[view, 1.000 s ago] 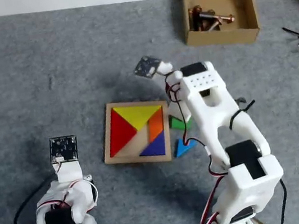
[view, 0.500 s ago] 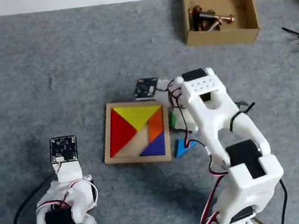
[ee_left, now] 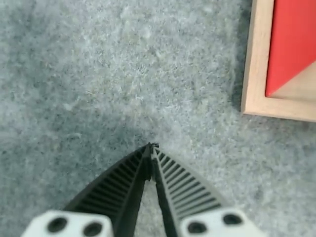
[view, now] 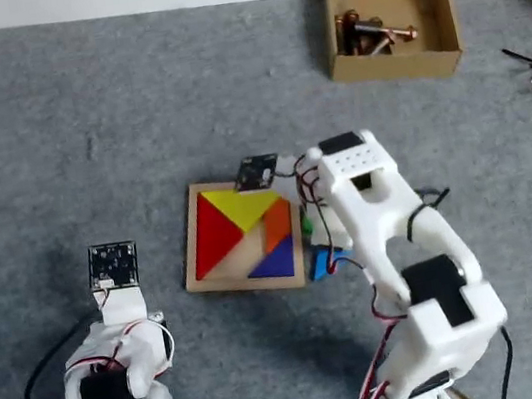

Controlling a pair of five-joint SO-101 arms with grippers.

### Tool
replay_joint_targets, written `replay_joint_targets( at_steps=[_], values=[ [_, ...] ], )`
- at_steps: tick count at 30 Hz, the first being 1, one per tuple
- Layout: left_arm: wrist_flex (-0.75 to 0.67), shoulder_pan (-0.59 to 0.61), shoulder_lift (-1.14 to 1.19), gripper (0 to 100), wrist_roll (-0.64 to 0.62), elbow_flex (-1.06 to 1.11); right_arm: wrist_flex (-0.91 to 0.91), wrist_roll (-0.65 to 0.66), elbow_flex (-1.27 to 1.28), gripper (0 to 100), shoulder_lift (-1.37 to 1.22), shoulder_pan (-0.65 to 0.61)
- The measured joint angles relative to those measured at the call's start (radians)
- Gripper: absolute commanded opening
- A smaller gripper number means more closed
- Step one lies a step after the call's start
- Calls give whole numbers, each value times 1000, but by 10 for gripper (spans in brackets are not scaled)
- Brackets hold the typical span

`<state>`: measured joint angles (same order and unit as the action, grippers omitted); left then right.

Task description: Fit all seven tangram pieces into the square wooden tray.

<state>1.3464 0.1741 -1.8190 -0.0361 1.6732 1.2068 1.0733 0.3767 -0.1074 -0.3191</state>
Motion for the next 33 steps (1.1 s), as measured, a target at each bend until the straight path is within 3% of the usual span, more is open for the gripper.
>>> replay_joint_targets(
  at_steps=[10, 17, 33],
  values=[
    [0, 0, 0, 5, 0, 0, 0, -8, 333, 267, 341, -101],
    [0, 0, 0, 5, 0, 0, -146, -9, 486, 262, 356, -120],
    [0, 0, 0, 5, 0, 0, -308, -11, 529, 217, 356, -120]
  ],
)
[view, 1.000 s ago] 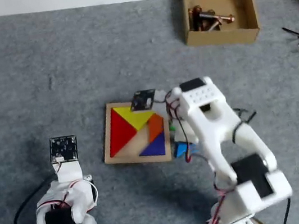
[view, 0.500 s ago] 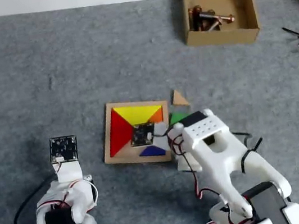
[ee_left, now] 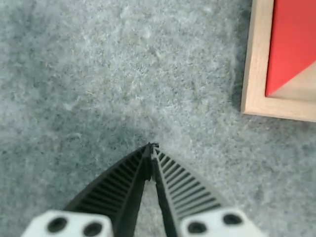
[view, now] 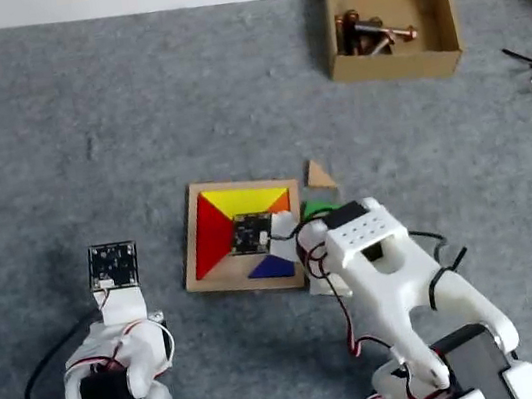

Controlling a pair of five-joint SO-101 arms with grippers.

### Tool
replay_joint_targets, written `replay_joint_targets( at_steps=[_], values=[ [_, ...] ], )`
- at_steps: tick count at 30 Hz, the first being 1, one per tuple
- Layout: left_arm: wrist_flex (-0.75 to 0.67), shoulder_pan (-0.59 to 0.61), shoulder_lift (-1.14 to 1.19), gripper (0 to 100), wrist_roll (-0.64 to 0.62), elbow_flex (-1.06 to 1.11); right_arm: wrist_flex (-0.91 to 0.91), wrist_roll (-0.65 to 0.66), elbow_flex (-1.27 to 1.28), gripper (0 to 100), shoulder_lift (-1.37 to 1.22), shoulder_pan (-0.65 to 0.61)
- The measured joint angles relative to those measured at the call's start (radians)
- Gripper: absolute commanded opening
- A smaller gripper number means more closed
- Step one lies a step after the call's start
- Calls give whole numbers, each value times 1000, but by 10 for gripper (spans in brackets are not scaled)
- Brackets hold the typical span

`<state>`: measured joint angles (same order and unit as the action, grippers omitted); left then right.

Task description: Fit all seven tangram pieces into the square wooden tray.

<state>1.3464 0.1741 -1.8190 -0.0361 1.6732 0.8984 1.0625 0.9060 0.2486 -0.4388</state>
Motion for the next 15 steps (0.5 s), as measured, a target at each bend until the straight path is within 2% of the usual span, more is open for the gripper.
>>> replay_joint_targets(
  at_steps=[6, 15],
  values=[
    [0, 0, 0, 5, 0, 0, -60, 0, 54, 212, 15, 0],
    [0, 0, 0, 5, 0, 0, -78, 0, 55, 63, 20, 3]
  ],
)
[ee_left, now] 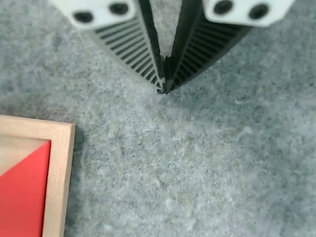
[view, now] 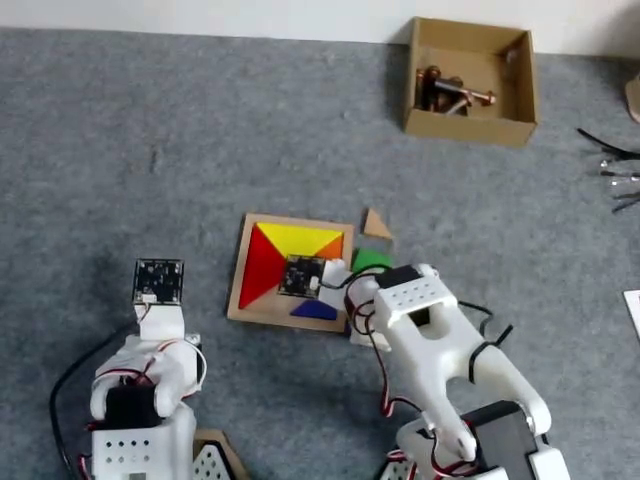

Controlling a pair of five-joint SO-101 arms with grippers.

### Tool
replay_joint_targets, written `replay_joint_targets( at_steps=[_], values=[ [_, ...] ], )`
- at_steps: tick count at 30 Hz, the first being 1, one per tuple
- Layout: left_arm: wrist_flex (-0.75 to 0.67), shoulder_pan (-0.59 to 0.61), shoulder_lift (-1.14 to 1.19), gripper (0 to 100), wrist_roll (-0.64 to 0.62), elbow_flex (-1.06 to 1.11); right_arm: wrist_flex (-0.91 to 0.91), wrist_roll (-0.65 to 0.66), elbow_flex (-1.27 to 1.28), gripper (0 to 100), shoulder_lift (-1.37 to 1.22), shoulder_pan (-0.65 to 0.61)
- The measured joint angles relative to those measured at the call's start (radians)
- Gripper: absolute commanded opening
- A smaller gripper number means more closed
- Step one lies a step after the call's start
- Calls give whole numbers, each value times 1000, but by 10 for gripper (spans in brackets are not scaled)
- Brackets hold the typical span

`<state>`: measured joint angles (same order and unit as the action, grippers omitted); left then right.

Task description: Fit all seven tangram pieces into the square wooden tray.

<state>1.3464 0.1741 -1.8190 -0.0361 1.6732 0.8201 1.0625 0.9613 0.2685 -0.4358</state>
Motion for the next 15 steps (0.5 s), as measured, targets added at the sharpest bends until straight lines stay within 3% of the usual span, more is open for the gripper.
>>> replay_joint_targets(
  at_steps=[5, 15],
  values=[
    [0, 0, 0, 5, 0, 0, 0, 0, 0, 3, 6, 0],
    [0, 0, 0, 5, 0, 0, 51, -2, -2, 5, 6, 0]
  ],
)
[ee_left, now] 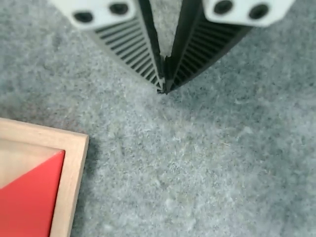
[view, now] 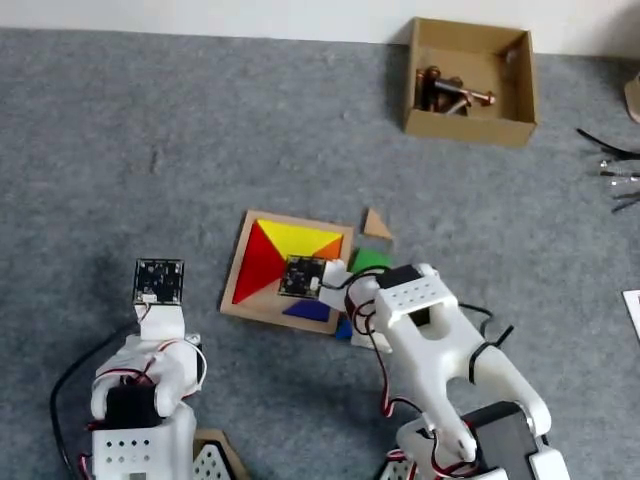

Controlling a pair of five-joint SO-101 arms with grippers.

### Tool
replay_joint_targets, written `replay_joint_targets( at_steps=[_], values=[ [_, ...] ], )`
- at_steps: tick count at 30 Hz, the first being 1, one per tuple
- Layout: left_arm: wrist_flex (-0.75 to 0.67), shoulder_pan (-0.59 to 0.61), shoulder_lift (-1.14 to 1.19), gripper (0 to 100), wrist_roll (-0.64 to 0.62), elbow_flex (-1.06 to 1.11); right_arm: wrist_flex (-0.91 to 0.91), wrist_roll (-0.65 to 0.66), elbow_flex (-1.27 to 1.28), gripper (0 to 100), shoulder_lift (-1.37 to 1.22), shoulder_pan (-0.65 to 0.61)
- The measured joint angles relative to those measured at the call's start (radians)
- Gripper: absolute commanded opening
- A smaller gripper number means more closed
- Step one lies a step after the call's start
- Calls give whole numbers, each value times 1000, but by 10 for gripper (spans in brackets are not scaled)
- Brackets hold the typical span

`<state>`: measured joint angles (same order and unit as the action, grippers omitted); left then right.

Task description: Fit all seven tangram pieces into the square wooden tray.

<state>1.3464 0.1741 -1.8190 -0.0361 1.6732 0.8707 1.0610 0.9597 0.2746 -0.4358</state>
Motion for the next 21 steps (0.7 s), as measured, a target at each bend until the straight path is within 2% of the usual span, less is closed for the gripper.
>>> replay_joint_targets(
  at_steps=[6, 14, 21],
  values=[
    [0, 0, 0, 5, 0, 0, 126, 0, -55, 5, 3, 0],
    [0, 0, 0, 5, 0, 0, 199, 0, -115, 15, 3, 0],
    [0, 0, 0, 5, 0, 0, 203, 0, -118, 128, 3, -23]
  ],
)
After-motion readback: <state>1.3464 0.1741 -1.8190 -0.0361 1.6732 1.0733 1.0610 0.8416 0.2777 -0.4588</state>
